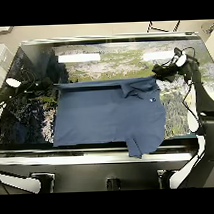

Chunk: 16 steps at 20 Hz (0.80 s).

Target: Fold the clothes and pants, and hang the long-sleeved shirts on hangers.

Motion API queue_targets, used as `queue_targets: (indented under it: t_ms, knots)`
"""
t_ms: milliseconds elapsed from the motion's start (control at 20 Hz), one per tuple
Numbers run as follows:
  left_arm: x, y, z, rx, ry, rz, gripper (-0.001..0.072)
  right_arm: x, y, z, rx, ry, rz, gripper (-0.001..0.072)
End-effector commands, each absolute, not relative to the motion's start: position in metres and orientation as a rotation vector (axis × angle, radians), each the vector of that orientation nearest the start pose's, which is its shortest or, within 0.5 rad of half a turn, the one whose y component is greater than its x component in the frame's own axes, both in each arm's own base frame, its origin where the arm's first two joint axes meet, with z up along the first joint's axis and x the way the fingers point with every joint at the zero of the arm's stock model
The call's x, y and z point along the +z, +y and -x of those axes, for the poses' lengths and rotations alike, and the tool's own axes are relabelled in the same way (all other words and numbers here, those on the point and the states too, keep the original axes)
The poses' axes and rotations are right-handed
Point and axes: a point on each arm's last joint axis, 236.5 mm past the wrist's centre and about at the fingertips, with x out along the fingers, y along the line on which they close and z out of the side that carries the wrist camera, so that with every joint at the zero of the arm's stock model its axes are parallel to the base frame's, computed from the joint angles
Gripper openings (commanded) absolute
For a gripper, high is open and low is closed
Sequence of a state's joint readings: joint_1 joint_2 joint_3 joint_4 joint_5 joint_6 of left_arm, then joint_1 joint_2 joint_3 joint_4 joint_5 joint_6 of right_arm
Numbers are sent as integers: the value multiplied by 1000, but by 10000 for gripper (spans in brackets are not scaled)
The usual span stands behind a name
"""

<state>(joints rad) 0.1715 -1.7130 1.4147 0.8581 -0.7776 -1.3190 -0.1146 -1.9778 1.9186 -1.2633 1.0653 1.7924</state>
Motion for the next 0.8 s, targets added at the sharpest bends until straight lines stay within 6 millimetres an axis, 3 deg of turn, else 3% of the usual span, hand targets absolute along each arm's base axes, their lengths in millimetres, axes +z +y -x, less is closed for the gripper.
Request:
queue_targets:
  t_ms: [0,100,200,300,400,550,750]
  knots:
    - [-19,-23,-550,-190,960,592,21,-33,0,-573,-38,1174,-557,41]
    - [-1,-23,-530,-284,1048,577,21,-11,-10,-547,-4,1232,-487,41]
    - [4,-29,-488,-393,1217,596,21,1,-12,-499,36,1393,-430,41]
    - [-13,-28,-440,-436,1415,583,21,0,-3,-454,76,1578,-401,41]
    - [-46,-25,-403,-382,1578,573,21,-19,11,-437,85,1660,-406,41]
    - [-74,-34,-381,-378,1643,593,21,-54,23,-420,50,1732,-438,41]
    - [-78,-35,-382,-369,1636,597,21,-70,23,-414,-14,1749,-485,41]
